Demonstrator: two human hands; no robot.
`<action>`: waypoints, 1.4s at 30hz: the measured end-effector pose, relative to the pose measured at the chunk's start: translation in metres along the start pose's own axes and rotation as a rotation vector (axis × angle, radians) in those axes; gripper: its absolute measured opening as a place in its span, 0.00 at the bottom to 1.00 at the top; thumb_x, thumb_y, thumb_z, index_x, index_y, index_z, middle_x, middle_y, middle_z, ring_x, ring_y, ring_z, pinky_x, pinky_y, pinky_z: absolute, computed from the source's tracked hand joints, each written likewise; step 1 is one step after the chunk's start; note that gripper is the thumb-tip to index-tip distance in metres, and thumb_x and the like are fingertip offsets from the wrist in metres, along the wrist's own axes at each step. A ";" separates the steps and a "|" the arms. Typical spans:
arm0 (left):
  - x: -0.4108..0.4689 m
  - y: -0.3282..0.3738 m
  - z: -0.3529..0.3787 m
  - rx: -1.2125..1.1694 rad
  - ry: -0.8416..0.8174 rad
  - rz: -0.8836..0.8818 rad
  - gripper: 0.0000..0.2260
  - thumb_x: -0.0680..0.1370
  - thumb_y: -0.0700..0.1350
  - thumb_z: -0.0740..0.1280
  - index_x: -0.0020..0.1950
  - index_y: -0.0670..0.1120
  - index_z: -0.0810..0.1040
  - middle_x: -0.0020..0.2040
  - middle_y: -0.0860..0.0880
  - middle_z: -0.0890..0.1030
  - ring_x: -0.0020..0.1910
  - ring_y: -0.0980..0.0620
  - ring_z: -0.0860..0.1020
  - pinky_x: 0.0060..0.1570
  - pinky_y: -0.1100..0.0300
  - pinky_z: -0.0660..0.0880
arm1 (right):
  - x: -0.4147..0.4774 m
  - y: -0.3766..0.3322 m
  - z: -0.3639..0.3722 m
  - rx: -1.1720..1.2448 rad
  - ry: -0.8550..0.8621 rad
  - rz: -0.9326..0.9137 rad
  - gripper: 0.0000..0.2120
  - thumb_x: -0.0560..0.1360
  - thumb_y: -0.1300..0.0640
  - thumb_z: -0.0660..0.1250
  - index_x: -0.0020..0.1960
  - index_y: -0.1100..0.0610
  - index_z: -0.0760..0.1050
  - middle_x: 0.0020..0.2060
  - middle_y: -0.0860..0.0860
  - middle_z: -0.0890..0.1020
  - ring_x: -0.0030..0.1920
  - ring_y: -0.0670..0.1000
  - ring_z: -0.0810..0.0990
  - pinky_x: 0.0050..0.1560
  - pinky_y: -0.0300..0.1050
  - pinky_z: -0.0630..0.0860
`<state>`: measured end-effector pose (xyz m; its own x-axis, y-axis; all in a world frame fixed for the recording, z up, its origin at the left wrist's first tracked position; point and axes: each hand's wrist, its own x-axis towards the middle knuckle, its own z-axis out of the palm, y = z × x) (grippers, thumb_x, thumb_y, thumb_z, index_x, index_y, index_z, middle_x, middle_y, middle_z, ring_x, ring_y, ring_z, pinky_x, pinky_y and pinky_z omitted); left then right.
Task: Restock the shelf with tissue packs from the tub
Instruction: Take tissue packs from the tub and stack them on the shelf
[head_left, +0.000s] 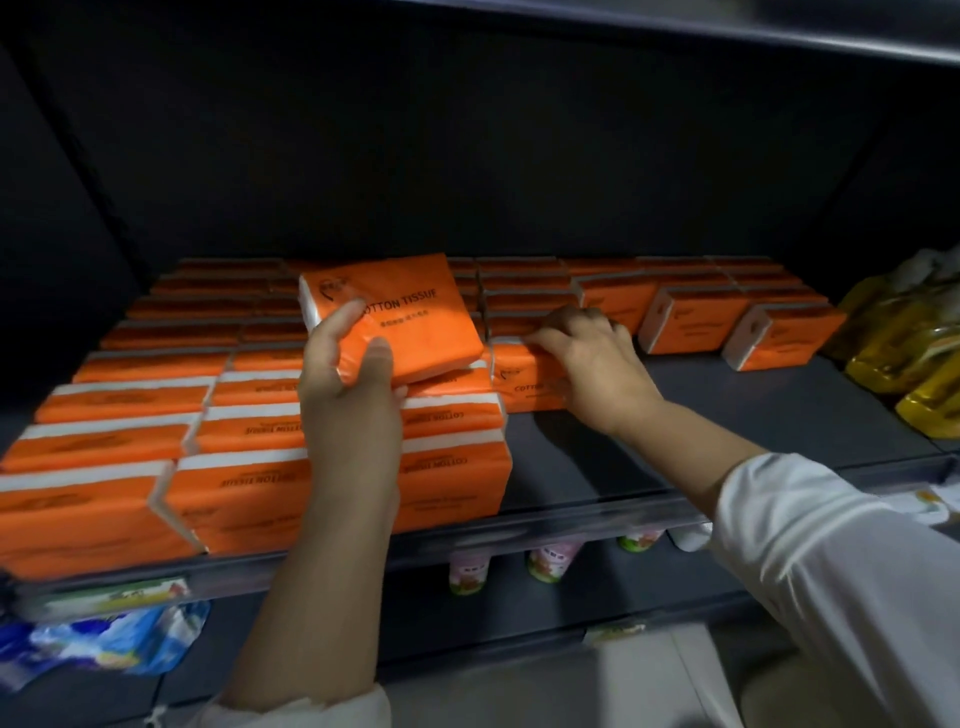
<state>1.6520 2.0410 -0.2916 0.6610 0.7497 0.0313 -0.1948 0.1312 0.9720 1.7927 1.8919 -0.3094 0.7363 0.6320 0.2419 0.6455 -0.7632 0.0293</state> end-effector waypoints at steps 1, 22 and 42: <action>-0.001 0.000 0.001 0.002 -0.006 0.001 0.14 0.80 0.45 0.61 0.58 0.64 0.73 0.59 0.60 0.68 0.55 0.57 0.74 0.52 0.56 0.78 | -0.001 0.001 0.002 -0.004 0.030 0.009 0.24 0.73 0.63 0.64 0.67 0.51 0.69 0.65 0.55 0.69 0.64 0.59 0.65 0.61 0.55 0.64; -0.030 -0.006 0.025 0.426 -0.528 0.241 0.17 0.78 0.42 0.63 0.52 0.68 0.73 0.60 0.56 0.69 0.57 0.63 0.70 0.51 0.75 0.67 | -0.035 0.018 -0.047 0.975 0.175 0.185 0.23 0.72 0.43 0.68 0.64 0.49 0.69 0.62 0.50 0.75 0.62 0.46 0.73 0.63 0.39 0.69; -0.008 -0.012 -0.004 1.600 -0.616 0.148 0.46 0.72 0.42 0.71 0.76 0.59 0.40 0.77 0.51 0.38 0.75 0.46 0.35 0.71 0.39 0.41 | -0.041 0.026 -0.016 0.345 -0.095 0.062 0.24 0.68 0.58 0.74 0.62 0.52 0.73 0.56 0.50 0.75 0.60 0.54 0.70 0.63 0.52 0.66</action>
<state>1.6462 2.0357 -0.3048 0.9390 0.3049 -0.1590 0.3320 -0.9242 0.1885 1.7761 1.8435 -0.3033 0.7815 0.6076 0.1416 0.6174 -0.7204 -0.3159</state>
